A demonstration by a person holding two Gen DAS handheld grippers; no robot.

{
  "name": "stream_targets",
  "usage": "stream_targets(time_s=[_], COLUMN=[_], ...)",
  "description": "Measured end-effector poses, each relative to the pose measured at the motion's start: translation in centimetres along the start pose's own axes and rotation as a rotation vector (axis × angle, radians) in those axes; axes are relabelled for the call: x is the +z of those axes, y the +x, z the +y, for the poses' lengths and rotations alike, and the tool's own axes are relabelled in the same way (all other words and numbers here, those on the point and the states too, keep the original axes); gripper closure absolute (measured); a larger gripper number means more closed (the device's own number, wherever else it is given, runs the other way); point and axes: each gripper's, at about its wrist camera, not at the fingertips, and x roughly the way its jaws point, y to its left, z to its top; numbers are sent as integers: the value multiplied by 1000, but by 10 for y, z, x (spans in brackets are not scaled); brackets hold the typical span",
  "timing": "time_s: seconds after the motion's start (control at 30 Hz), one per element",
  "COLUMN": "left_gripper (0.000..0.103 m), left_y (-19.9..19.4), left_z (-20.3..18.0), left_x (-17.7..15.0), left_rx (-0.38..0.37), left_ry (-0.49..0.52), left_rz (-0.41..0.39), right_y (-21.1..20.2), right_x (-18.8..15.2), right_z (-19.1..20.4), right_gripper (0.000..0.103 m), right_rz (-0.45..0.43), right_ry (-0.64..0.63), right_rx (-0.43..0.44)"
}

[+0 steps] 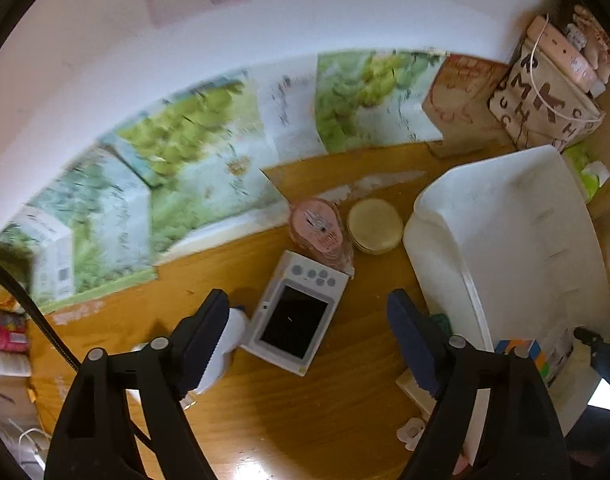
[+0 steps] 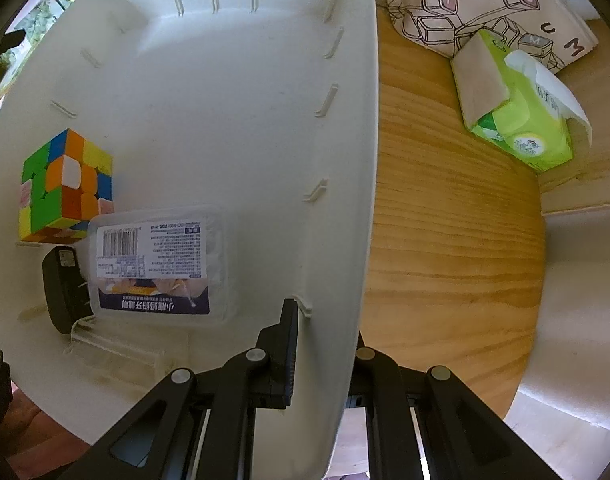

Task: Organize rigid objects
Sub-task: 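Move the left tool to the white handheld game device and grasp it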

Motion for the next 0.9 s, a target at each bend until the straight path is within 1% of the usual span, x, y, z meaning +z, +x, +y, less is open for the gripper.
stream_targets(time_s=[0.07, 0.17, 0.33, 0.53, 0.73, 0.9], left_gripper=[18, 17, 17, 16, 16, 17], left_y=[15, 36, 61, 76, 90, 98], left_z=[1, 0, 0, -7, -13, -20], left_x=[4, 7, 7, 8, 10, 13], left_rx=[-10, 15, 28, 50, 60, 58], left_ry=[-3, 9, 18, 48, 56, 66], left_rz=[61, 116, 180, 211, 245, 248], right_y=[2, 4, 8, 14, 15, 15], right_x=[0, 0, 2, 6, 12, 16], right_z=[0, -1, -3, -3, -6, -7], right_gripper=[90, 90, 90, 90, 90, 90], right_rz=[5, 14, 25, 41, 49, 56], right_ry=[10, 17, 22, 28, 33, 33], right_rx=[5, 5, 5, 4, 8, 9])
